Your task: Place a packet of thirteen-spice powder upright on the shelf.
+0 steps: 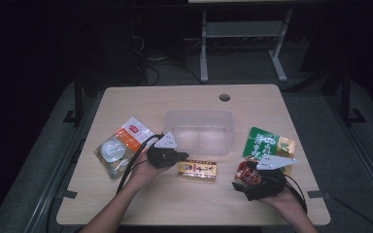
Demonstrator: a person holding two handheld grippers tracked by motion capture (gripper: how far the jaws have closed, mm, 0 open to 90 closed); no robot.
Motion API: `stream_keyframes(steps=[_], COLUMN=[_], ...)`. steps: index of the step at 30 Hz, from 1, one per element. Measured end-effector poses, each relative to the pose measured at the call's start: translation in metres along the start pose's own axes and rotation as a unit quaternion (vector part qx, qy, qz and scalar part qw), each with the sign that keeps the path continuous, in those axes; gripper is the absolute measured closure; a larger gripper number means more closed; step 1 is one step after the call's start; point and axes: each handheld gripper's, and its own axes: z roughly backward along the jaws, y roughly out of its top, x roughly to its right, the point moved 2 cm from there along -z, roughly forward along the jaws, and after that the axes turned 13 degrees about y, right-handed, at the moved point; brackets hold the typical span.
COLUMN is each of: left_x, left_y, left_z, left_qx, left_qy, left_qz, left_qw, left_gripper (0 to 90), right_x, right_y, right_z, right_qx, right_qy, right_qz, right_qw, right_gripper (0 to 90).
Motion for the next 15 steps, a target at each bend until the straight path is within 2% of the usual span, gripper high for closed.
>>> stream_keyframes(steps=[5,10,15], left_x=[0.001,0.001,-0.003], left_y=[0.001,0.000,-0.004], left_z=[-0.008,-0.015,-0.020], left_qx=[-0.004,-0.009,-0.016], left_qy=[0.001,0.012,0.017], left_qz=[-0.008,-0.016,-0.014], left_qw=[1.0000,0.9998,0.9996], left_gripper=[89.7,89.7,89.7], right_x=[0.000,-0.001,-0.001], right_y=[0.000,0.000,0.000], right_z=[0.001,0.000,-0.001], right_qx=[0.000,0.000,-0.001], right_qy=[0.002,0.004,0.001], right_qz=[0.000,0.003,0.009], right_qw=[1.0000,1.0000,1.0000], right_gripper=[6.4,6.4,6.4])
